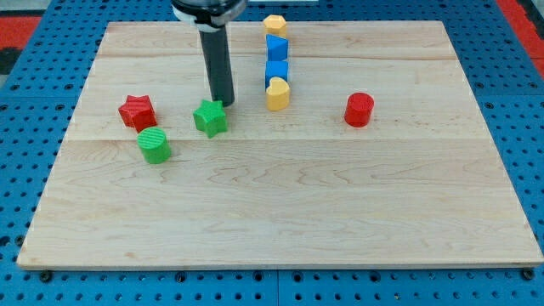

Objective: Push green circle along with green star a bit right and down

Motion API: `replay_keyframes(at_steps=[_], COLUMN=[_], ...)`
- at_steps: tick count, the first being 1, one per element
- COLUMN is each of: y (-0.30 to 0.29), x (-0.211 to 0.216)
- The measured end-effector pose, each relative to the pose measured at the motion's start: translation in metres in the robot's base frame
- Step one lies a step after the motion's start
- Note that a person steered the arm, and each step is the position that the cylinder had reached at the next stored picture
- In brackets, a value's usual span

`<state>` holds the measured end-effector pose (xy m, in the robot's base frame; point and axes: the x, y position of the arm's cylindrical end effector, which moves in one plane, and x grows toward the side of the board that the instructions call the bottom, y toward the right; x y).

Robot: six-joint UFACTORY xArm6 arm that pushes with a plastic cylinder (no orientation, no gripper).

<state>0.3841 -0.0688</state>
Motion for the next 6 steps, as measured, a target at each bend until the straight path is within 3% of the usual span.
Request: replay_keyframes(at_steps=[2, 4, 6], y=[-0.05, -0.084, -0.15], x=[0.067, 0.021, 0.079])
